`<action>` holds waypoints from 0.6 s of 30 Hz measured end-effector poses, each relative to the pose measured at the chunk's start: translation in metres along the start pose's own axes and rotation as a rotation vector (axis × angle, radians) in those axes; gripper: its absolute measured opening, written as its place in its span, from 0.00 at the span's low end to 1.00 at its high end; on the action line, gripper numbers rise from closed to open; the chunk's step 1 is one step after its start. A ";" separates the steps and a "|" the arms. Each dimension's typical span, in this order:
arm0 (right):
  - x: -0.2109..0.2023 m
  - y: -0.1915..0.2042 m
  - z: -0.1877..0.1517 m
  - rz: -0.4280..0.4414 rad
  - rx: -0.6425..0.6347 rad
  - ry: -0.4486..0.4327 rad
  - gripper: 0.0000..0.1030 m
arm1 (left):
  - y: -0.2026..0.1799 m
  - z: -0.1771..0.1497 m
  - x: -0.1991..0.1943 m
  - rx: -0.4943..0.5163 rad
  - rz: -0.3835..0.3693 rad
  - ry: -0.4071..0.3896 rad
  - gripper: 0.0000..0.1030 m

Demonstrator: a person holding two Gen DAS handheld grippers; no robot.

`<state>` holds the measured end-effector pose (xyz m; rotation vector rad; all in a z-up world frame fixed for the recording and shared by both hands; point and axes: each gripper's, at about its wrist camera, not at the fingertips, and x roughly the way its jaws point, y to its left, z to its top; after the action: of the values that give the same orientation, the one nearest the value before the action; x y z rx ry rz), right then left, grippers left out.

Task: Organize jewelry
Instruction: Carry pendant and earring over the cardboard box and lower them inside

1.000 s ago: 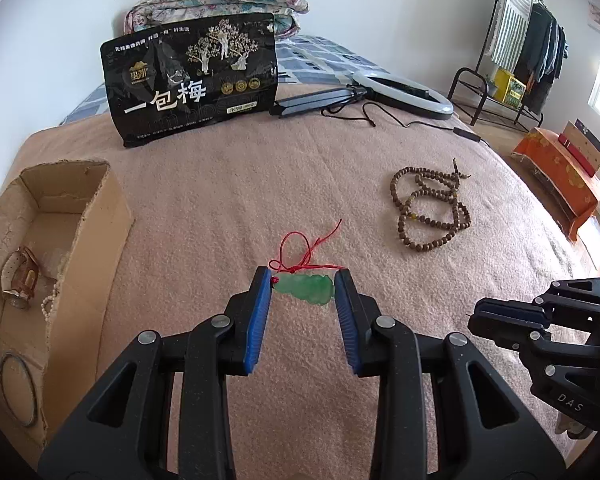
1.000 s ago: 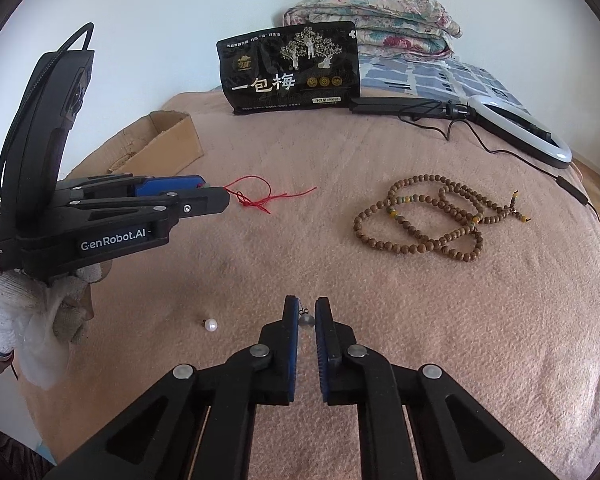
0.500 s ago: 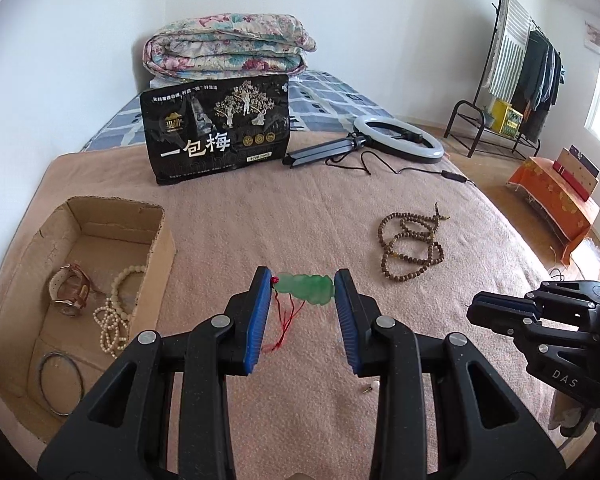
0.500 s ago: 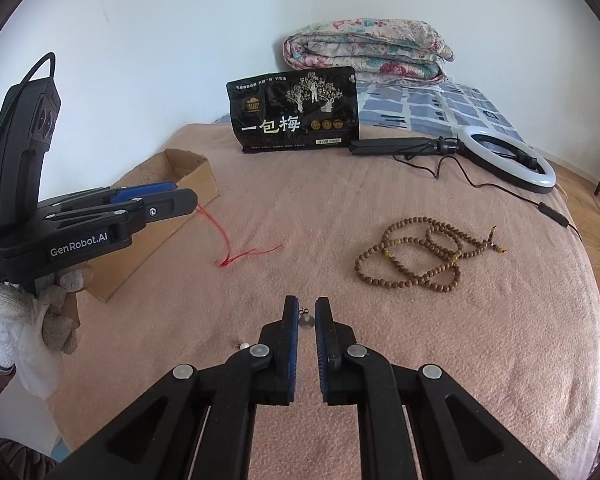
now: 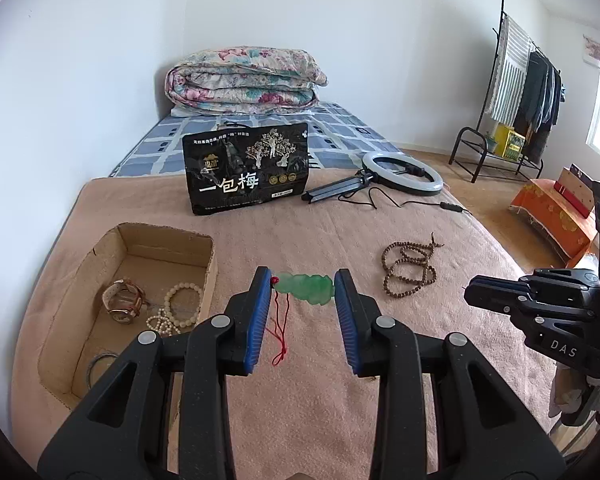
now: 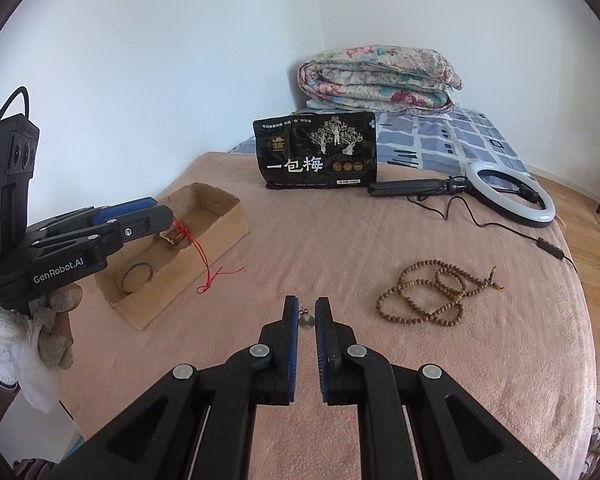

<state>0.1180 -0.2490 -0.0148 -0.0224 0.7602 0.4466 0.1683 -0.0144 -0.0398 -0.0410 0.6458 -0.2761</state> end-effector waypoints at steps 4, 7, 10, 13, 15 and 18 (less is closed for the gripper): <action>-0.002 0.014 0.012 0.011 -0.015 -0.018 0.06 | 0.010 0.002 -0.016 -0.007 0.016 -0.023 0.31; -0.001 0.024 0.020 0.028 -0.016 -0.026 0.06 | 0.019 0.002 -0.027 -0.010 0.033 -0.035 0.31; 0.002 0.035 0.029 0.048 -0.019 -0.033 0.06 | 0.030 0.003 -0.036 -0.017 0.051 -0.046 0.31; 0.007 0.049 0.037 0.065 -0.033 -0.039 0.06 | 0.044 0.003 -0.044 -0.030 0.070 -0.055 0.31; 0.011 0.058 0.043 0.075 -0.046 -0.041 0.06 | 0.054 0.003 -0.049 -0.043 0.082 -0.060 0.31; 0.017 0.073 0.053 0.088 -0.068 -0.046 0.06 | 0.068 0.002 -0.055 -0.060 0.101 -0.066 0.31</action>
<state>0.1345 -0.1669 0.0221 -0.0422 0.7026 0.5551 0.1434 0.0659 -0.0142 -0.0746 0.5884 -0.1577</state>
